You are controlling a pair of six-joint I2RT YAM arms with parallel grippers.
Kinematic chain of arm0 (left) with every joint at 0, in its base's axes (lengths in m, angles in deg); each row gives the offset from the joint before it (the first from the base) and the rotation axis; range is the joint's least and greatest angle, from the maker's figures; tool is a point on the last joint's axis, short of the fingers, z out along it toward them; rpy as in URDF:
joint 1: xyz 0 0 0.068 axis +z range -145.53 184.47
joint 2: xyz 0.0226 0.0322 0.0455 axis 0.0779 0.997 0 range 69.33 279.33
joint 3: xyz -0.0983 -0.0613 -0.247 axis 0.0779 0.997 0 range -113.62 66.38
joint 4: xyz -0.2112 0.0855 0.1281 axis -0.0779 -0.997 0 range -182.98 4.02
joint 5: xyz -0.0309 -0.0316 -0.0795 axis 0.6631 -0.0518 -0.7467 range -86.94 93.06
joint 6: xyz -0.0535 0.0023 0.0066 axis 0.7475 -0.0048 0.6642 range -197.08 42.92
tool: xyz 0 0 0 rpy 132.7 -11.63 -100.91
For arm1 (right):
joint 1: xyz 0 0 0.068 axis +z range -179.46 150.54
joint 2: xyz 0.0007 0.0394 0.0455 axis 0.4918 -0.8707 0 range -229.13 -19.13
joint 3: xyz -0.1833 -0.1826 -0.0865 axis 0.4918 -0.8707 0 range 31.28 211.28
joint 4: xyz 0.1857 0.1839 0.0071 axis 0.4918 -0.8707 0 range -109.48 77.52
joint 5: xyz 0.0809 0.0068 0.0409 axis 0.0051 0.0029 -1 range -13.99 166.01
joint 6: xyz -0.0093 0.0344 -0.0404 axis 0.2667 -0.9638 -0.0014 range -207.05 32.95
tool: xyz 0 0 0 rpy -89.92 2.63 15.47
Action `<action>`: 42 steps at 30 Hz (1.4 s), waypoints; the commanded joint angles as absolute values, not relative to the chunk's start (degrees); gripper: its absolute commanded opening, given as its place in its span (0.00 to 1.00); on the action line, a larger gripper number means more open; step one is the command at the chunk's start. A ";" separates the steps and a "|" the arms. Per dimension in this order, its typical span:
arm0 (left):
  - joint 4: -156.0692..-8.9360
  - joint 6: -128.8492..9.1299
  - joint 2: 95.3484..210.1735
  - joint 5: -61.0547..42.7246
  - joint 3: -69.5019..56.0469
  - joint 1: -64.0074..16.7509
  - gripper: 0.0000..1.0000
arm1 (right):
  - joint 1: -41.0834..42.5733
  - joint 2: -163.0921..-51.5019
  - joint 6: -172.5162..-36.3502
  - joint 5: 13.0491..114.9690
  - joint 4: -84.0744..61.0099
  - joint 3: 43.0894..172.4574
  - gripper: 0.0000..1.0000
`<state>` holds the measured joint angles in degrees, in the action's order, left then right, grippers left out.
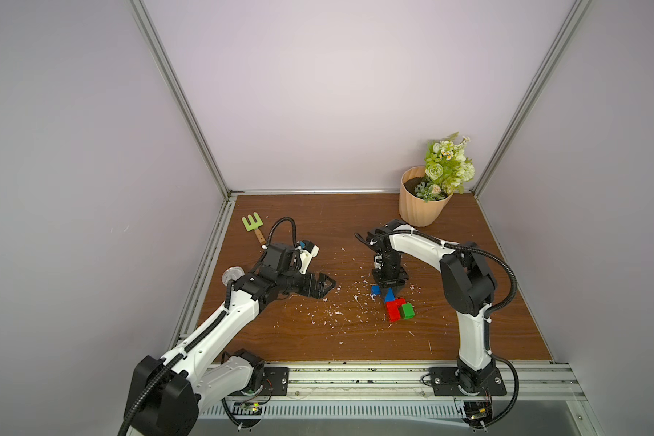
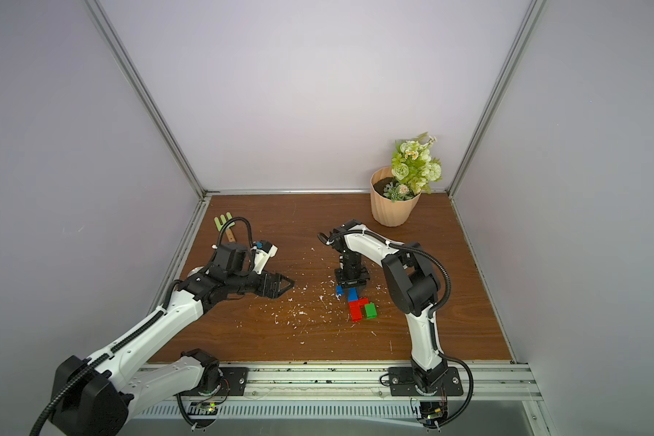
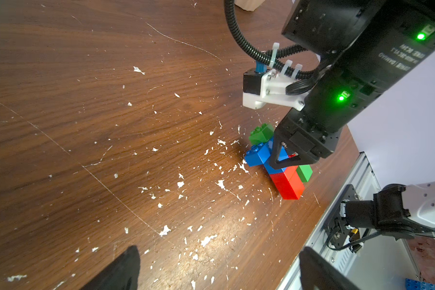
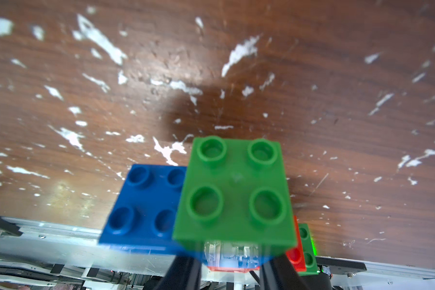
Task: Assemble a giraffe with lego
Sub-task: Adjust the lego brick at the center of the board.
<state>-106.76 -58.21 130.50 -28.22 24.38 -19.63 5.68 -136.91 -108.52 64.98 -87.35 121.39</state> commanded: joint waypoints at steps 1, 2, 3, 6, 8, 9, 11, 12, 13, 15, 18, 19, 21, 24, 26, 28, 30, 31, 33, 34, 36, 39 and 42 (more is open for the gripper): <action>-106.55 -57.92 129.23 -29.16 24.68 -20.22 1.00 | 5.18 -136.91 -108.86 64.02 -89.65 123.11 0.15; -106.55 -57.92 129.10 -29.19 24.79 -20.23 1.00 | 5.17 -136.99 -108.93 64.07 -89.65 122.91 0.15; -106.55 -57.93 128.88 -29.17 24.86 -20.23 1.00 | 5.17 -137.20 -108.82 63.77 -89.65 122.67 0.15; -106.40 -57.83 128.53 -29.10 24.87 -20.18 1.00 | 5.08 -137.95 -108.86 63.66 -89.65 122.94 0.15; -106.36 -57.83 128.48 -29.09 24.86 -20.22 1.00 | 5.08 -138.65 -108.76 63.88 -89.73 123.60 0.15; -106.38 -57.83 128.48 -29.10 24.89 -20.23 1.00 | 5.06 -138.99 -108.70 63.69 -89.66 123.75 0.15; -106.38 -57.83 128.48 -29.10 24.89 -20.23 1.00 | 5.08 -139.55 -108.66 63.54 -89.66 124.07 0.16; -106.38 -57.83 128.48 -29.12 24.87 -20.22 1.00 | 5.08 -139.84 -108.50 63.45 -89.66 124.17 0.16; -106.38 -57.83 128.44 -29.12 24.89 -20.17 1.00 | 5.00 -140.11 -108.31 63.48 -89.74 124.21 0.17; -106.38 -57.83 128.31 -29.08 24.94 -20.18 1.00 | 4.94 -140.51 -108.21 63.78 -89.74 124.27 0.17; -106.29 -57.84 128.31 -29.08 24.89 -20.18 1.00 | 4.79 -140.95 -108.07 63.62 -89.74 124.58 0.19; -106.29 -57.83 128.31 -29.08 24.84 -20.19 1.00 | 4.82 -141.04 -108.05 63.70 -89.68 124.67 0.19; -106.25 -57.83 128.37 -29.00 24.82 -20.23 1.00 | 4.81 -141.38 -108.03 64.07 -89.73 124.90 0.21; -106.29 -57.83 128.48 -29.02 24.72 -20.23 1.00 | 4.72 -141.56 -107.97 64.19 -89.74 124.90 0.30; -106.20 -57.83 128.48 -28.97 24.68 -20.23 1.00 | 4.63 -141.57 -108.02 64.30 -89.74 124.90 0.36; -106.29 -57.83 128.48 -29.00 24.78 -20.22 0.99 | 4.58 -141.48 -108.07 64.48 -89.70 125.20 0.42; -106.29 -57.83 128.40 -28.97 24.76 -20.20 0.99 | 4.58 -141.15 -108.19 64.53 -89.65 125.73 0.47; -106.27 -57.83 128.39 -28.89 24.78 -20.23 1.00 | 4.63 -141.02 -108.30 64.88 -89.65 126.25 0.50; -106.26 -57.83 128.31 -28.79 24.78 -20.23 1.00 | 4.57 -140.64 -108.33 65.11 -89.63 127.21 0.58; -106.25 -57.83 128.31 -28.77 24.69 -20.15 1.00 | 4.61 -140.48 -108.35 65.19 -89.65 127.63 0.60; -106.29 -57.88 128.39 -28.66 24.68 -20.23 1.00 | 4.63 -140.04 -108.53 65.21 -89.65 128.53 0.63; -106.17 -57.83 128.53 -28.60 24.61 -20.23 1.00 | 4.61 -139.20 -108.82 65.46 -89.30 129.43 0.66; -106.11 -57.92 128.75 -28.56 24.53 -20.22 1.00 | 4.55 -138.09 -108.95 65.91 -88.96 129.39 0.66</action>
